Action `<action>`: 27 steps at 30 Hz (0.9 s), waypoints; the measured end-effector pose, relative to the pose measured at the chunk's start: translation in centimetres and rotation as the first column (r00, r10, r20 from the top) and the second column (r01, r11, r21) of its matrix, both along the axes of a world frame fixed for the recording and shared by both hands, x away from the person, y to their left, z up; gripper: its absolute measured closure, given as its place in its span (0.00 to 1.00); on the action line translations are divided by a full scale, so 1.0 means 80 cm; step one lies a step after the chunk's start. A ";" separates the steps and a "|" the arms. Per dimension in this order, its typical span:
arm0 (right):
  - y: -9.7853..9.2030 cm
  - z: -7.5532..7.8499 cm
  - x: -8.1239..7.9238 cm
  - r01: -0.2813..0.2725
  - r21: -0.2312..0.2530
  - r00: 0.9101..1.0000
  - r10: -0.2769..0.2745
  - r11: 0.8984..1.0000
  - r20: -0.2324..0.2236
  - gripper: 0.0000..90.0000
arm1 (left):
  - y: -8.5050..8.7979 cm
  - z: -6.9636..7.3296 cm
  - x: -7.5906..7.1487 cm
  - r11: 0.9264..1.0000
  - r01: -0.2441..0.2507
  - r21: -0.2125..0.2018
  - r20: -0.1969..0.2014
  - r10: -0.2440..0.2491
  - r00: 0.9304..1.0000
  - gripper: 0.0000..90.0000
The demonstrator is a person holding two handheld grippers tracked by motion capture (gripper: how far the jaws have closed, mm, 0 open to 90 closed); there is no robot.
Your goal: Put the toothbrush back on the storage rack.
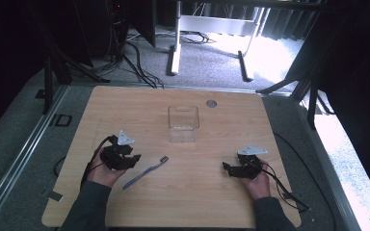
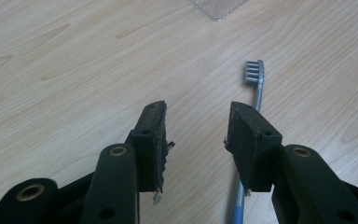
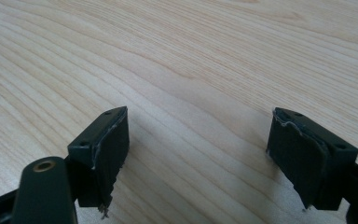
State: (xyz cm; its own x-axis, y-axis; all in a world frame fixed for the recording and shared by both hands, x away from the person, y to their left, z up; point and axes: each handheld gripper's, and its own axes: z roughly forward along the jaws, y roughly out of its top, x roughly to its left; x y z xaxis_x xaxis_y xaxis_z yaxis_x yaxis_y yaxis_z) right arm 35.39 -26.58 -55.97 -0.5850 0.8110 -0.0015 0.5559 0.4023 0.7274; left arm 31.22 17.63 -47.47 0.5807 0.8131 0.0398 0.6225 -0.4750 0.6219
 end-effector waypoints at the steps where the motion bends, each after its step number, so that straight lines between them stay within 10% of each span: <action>1: 0.000 0.000 0.000 0.000 0.000 1.000 0.000 1.000 0.000 0.23 | -0.001 0.000 0.000 1.000 0.006 0.004 -0.002 -0.006 1.000 0.64; 27: 0.000 0.000 0.000 0.000 0.000 1.000 0.000 1.000 0.001 0.23 | -0.009 0.009 0.001 0.997 0.075 0.036 -0.068 -0.072 0.995 0.71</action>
